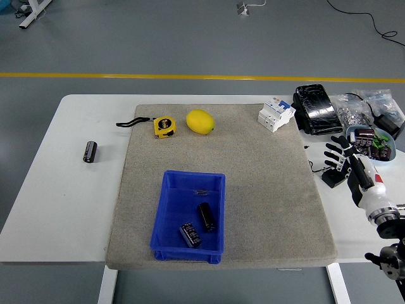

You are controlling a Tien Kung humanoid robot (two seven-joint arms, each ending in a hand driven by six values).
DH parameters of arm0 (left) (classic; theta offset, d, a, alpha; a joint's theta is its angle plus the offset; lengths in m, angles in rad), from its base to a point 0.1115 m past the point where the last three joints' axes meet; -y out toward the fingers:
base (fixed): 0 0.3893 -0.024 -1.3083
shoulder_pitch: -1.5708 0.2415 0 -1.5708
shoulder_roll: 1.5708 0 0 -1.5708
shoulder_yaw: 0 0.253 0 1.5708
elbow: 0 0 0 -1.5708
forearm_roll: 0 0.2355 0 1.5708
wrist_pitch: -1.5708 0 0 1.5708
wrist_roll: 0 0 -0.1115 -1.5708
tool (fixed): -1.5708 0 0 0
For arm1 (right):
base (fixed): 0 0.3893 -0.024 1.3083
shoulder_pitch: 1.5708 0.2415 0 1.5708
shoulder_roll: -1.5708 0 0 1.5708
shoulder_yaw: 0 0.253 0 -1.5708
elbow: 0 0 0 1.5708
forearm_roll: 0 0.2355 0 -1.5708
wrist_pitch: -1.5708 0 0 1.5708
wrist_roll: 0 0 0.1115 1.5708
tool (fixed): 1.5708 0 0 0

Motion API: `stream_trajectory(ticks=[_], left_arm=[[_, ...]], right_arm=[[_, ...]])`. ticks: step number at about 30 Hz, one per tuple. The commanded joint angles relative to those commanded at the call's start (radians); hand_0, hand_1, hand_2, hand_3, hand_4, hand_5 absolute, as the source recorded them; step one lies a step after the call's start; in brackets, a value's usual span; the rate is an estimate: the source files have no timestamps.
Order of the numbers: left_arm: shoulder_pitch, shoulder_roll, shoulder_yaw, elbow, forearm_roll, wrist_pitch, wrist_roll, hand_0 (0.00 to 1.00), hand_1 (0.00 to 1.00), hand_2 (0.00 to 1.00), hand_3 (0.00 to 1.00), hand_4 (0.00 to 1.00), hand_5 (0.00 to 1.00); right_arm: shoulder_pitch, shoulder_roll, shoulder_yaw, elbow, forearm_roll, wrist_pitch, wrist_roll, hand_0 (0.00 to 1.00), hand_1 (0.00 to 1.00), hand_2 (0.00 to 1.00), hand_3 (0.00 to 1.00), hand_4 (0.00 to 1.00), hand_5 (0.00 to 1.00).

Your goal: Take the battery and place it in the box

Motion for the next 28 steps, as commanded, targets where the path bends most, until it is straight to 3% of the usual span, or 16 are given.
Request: stream_trajectory(ticks=[7,13,28], left_arm=[[0.003,0.0,-0.003,-0.001,0.005,-0.002,0.002,0.612,0.576,0.629,0.615,0.616,0.665],[0.006,0.0,-0.008,-0.001,0.014,-0.005,0.004,0.616,0.577,0.629,0.615,0.616,0.665],[0.005,-0.003,-0.009,-0.002,0.021,-0.006,0.004,0.613,0.577,0.629,0.614,0.617,0.668]], right_arm=[[-0.002,0.002,-0.001,0.006,0.003,-0.005,0.001,0.815,0.813,0.837,0.859,0.998,0.836],[-0.002,0.002,0.013,0.031,-0.02,-0.036,-0.041,0.816,0.813,0.832,0.852,0.998,0.832],[-0.009,0.001,0.07,0.069,0.021,-0.042,-0.015,0.816,0.811,0.832,0.847,0.998,0.835]])
